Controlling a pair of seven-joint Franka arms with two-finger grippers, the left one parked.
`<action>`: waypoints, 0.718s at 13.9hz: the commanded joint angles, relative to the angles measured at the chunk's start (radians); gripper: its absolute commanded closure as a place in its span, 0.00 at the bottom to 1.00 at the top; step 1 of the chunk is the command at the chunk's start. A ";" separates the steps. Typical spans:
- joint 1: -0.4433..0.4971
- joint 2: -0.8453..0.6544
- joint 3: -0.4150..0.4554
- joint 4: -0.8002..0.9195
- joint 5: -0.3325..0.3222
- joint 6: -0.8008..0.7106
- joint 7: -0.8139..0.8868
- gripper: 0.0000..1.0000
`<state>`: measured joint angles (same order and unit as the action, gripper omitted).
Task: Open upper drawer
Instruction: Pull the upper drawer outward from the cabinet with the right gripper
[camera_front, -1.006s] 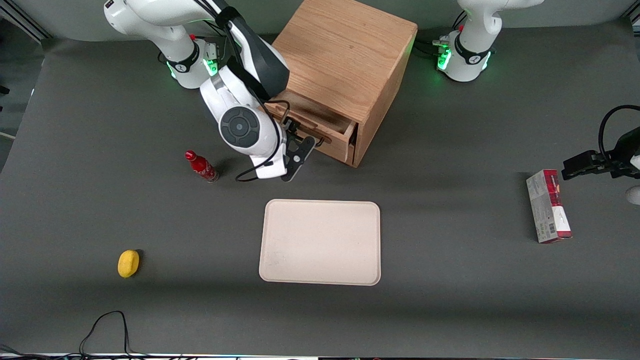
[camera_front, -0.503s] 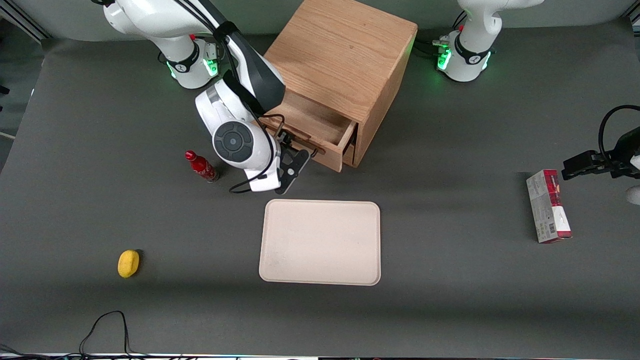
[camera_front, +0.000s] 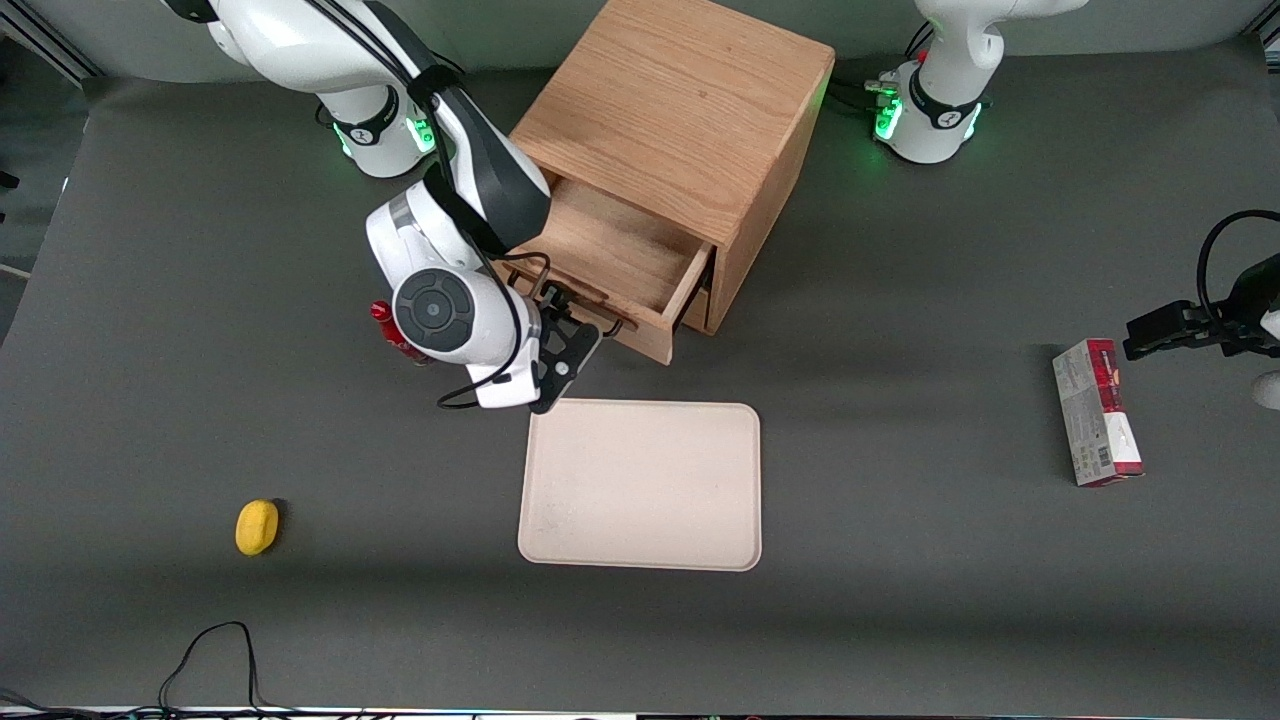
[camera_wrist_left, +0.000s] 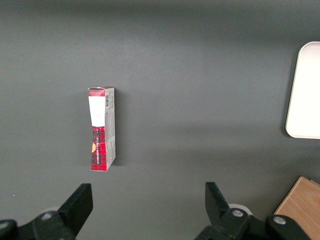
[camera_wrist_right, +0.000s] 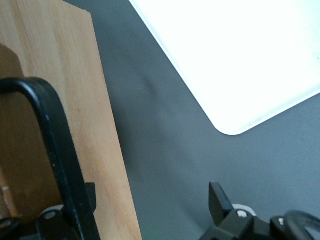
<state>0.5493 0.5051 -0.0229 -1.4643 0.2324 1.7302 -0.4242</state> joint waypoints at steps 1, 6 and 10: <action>-0.026 0.016 0.001 0.039 -0.012 -0.009 -0.022 0.00; -0.041 0.022 0.001 0.050 -0.013 -0.009 -0.044 0.00; -0.057 0.039 0.001 0.073 -0.015 -0.009 -0.045 0.00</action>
<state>0.5024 0.5124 -0.0231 -1.4459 0.2324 1.7297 -0.4467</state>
